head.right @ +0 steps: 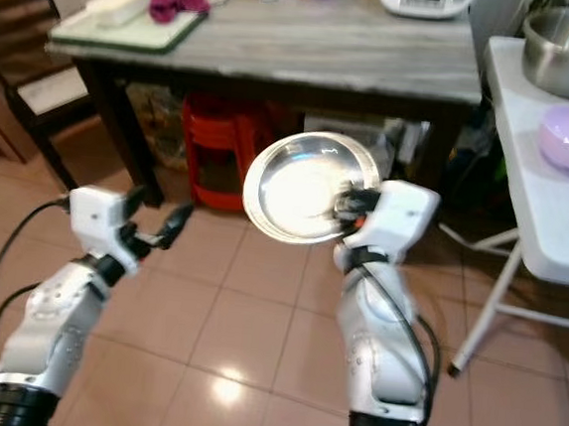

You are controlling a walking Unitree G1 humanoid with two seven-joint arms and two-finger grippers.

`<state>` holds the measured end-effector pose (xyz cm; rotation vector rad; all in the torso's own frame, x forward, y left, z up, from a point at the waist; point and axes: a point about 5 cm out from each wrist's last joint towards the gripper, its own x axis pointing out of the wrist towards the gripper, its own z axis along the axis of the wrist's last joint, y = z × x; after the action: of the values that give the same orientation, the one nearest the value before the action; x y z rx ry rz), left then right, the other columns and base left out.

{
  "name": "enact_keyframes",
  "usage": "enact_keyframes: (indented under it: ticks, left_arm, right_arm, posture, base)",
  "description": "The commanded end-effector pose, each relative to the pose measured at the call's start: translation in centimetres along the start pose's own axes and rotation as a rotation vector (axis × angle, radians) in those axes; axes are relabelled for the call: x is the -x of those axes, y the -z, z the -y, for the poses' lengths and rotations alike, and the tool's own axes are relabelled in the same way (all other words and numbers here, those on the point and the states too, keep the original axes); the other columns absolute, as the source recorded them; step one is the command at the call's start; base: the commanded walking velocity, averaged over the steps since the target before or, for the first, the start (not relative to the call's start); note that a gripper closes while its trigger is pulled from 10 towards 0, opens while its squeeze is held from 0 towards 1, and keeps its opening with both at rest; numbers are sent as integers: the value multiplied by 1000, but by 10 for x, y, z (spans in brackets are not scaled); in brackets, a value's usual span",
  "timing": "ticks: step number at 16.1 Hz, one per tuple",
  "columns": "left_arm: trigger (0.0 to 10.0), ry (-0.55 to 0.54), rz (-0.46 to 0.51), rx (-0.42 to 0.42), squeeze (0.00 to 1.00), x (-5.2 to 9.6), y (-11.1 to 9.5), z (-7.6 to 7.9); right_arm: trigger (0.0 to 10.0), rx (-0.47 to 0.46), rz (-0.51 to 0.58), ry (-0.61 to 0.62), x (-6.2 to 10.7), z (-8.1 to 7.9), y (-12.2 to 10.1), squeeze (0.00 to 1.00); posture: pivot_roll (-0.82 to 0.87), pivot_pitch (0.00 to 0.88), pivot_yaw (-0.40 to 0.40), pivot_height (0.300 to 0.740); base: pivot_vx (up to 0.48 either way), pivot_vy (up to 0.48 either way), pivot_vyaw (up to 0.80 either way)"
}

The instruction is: Setting the table

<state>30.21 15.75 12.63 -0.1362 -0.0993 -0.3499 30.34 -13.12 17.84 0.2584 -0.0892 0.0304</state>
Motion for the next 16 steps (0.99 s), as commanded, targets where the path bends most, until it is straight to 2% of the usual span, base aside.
enact_keyframes:
  ticks: [1,5,9,13,16]
  left_arm:
    - [10000,30,7,7,0,-3,-1,8]
    - [10000,36,7,12,0,-3,0,9]
    - [10000,35,8,17,0,-3,2,12]
    - [10000,31,2,28,0,0,5,13]
    - [10000,32,-3,34,0,1,7,14]
  right_arm:
    - [10000,4,27,21,1,7,-6,0]
    - [10000,5,35,15,1,6,-6,0]
    - [10000,28,33,16,4,8,-4,0]
    - [10000,55,25,49,21,15,3,0]
    - [10000,74,25,70,26,21,4,0]
  posture:
    - [-182,114,90,740]
    - [-183,103,85,740]
    - [-185,101,82,740]
    - [-203,102,85,740]
    - [-217,104,92,740]
  base:
    - [480,0,0]
    - [480,0,0]
    - [480,0,-550]
    - [480,0,0]
    - [480,0,0]
